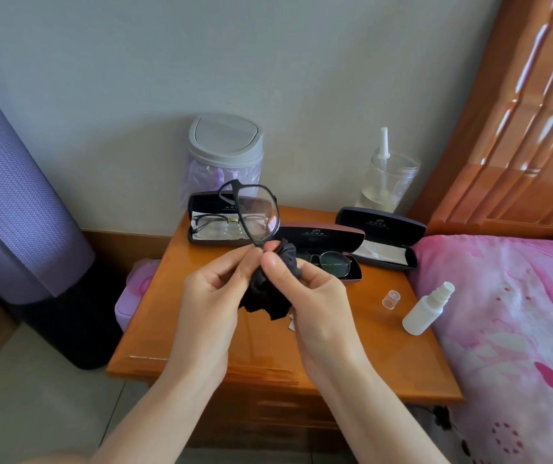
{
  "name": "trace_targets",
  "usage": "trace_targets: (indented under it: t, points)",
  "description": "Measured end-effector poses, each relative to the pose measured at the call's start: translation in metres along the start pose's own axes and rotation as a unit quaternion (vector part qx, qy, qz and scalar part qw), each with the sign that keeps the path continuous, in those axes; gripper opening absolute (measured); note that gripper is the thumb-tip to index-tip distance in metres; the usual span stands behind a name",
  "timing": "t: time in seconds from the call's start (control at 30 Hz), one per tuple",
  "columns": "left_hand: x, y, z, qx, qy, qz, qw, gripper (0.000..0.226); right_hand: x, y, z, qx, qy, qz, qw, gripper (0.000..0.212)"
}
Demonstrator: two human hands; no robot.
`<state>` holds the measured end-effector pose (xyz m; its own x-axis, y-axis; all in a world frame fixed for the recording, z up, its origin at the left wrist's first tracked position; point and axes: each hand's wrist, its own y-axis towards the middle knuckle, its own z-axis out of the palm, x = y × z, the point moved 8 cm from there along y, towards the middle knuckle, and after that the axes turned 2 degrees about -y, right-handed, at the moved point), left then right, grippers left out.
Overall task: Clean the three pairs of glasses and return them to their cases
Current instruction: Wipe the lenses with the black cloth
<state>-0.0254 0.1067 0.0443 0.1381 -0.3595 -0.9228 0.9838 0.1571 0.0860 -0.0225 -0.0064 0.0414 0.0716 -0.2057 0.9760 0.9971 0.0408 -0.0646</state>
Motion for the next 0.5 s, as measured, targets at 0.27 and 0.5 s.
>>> trace_targets:
  t: [0.27,0.5]
  points:
    - [0.0041,0.0047,-0.0047,0.010,-0.040,-0.047,0.998,0.025,0.0005,-0.0044,-0.0020,0.061,-0.112,-0.013,0.992,0.019]
    - [0.0022,0.0032,-0.0010,0.022,-0.028,-0.036,0.999,0.027,0.0037,-0.0009,-0.0034,0.050,-0.100,-0.010,0.994,0.020]
